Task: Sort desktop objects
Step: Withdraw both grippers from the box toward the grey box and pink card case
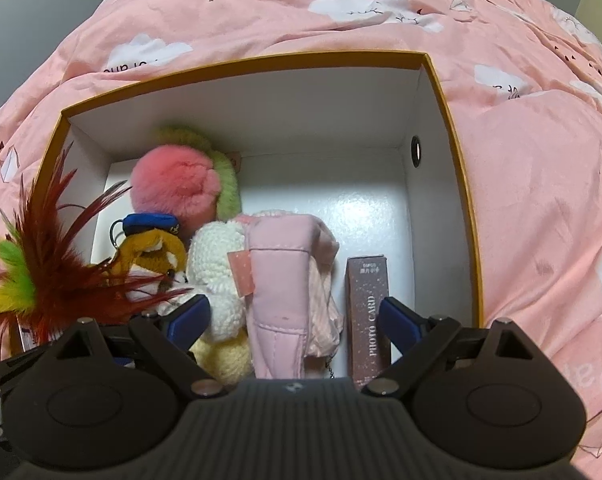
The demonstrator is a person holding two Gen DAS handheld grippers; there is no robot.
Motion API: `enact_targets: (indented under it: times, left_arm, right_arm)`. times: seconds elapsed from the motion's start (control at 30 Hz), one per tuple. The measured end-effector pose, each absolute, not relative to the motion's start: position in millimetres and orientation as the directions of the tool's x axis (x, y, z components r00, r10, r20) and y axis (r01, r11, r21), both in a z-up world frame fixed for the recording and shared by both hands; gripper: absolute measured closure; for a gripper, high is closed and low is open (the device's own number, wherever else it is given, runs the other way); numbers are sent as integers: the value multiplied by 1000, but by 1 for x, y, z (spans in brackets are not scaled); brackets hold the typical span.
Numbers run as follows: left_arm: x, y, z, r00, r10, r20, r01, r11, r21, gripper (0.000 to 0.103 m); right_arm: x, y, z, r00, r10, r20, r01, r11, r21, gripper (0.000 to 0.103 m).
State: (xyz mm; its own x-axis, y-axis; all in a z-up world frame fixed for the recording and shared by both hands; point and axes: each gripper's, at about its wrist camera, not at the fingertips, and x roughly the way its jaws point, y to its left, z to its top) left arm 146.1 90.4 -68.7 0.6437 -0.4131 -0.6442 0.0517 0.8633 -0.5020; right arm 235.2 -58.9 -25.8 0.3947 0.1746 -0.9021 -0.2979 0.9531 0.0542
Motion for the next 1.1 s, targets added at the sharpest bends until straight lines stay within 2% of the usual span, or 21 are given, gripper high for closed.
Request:
enact_targets:
  times: [0.13,0.23,0.5,0.77,0.9,1.1]
  left_arm:
    - [145,89,-69,644,-414,-644,55,864,-501,61]
    - [145,89,-69,642,-415,-644,55,863,-502,61]
    - [144,88,-69,644,-412,-645,59,867,-495,61]
    - [143,83,-64,645,-414,-642,68,868,-492,61]
    - [137,76,-53,660,-401,-635,87,881,-466,61]
    - [120,68,-36,690,-348,-635,83,909,-408,61]
  right_arm:
    - [236,-56,-25,377,195,-905,-298,951,81,9]
    - [240,-60,-32,267,302,-915,-301,928,219,25]
    - [240,-63,-34,286,293,-912,-276,937,215,24]
    - [221,-80,-11,373,300,-878,-323,929,180,23]
    - [205,-88,2,462,300,-835,-374,919,123,22]
    - [173,-107,20,607,368,-705,-441,893,86,22]
